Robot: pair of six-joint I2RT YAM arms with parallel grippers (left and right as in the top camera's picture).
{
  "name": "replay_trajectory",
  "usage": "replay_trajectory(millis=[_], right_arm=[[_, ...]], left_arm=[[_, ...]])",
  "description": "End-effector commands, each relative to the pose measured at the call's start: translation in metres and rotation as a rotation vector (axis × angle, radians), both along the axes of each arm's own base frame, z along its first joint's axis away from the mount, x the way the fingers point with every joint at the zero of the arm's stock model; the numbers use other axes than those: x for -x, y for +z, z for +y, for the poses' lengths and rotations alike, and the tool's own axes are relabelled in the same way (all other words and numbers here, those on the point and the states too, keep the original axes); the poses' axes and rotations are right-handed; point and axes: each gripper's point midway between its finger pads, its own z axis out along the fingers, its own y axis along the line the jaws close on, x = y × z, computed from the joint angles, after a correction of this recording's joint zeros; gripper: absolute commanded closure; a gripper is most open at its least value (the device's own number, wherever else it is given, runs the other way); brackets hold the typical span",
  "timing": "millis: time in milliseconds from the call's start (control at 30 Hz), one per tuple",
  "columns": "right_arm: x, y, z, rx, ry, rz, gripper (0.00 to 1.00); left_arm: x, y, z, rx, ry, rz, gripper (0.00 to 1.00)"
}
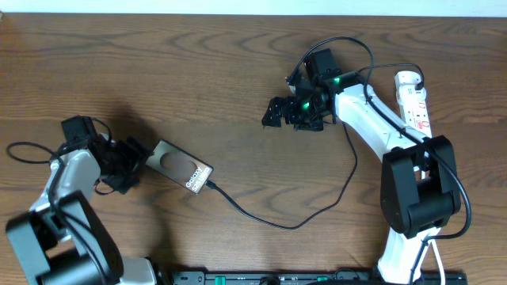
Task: Plug charger to phone and switch on socket
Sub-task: 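Lower the phone flat onto the table with the left gripper, then move the right gripper over the white power strip's switch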
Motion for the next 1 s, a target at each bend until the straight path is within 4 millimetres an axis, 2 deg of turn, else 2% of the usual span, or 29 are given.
replay_trajectory(millis=[0,33,67,167,267,367,500,600,667,733,833,900,967], right_arm=[[-0.003,0.003,0.0,-0.003,-0.003,-0.007,0.01],[-0.004,0.003,0.0,-0.004,-0.004,-0.009,0.01],[-0.005,0.004,0.0,-0.005,-0.005,-0.013,0.01],[-0.011,0.01,-0.001,-0.01,-0.013,-0.029,0.01],[-0.024,0.027,-0.007,-0.017,-0.032,-0.056,0.01],[-0.042,0.06,-0.026,0.032,-0.063,-0.104,0.01],[-0.062,0.115,-0.08,0.242,-0.177,-0.199,0.01],[-0.07,0.172,-0.148,0.492,-0.328,-0.316,0.01],[-0.068,0.209,-0.195,0.654,-0.44,-0.39,0.01],[-0.063,0.239,-0.232,0.765,-0.537,-0.444,0.01],[-0.051,0.269,-0.282,0.879,-0.674,-0.485,0.01],[-0.043,0.274,-0.312,0.916,-0.741,-0.467,0.01],[-0.038,0.27,-0.34,0.924,-0.781,-0.429,0.01]], left_arm=[[-0.026,0.065,0.033,-0.238,-0.047,-0.168,0.18],[-0.033,0.087,0.032,-0.273,-0.075,-0.227,0.18],[-0.041,0.117,0.028,-0.32,-0.117,-0.308,0.18],[-0.047,0.17,0.007,-0.388,-0.206,-0.45,0.17],[-0.046,0.201,-0.021,-0.41,-0.269,-0.556,0.17],[-0.043,0.217,-0.045,-0.414,-0.327,-0.617,0.17],[-0.041,0.222,-0.058,-0.449,-0.358,-0.627,0.17],[-0.042,0.22,-0.06,-0.447,-0.366,-0.624,0.17],[-0.042,0.22,-0.06,-0.447,-0.366,-0.623,0.17],[-0.042,0.22,-0.06,-0.448,-0.366,-0.624,0.17],[-0.042,0.22,-0.06,-0.447,-0.366,-0.622,0.17],[-0.042,0.219,-0.06,-0.447,-0.366,-0.621,0.17],[-0.043,0.218,-0.06,-0.447,-0.366,-0.618,0.17]])
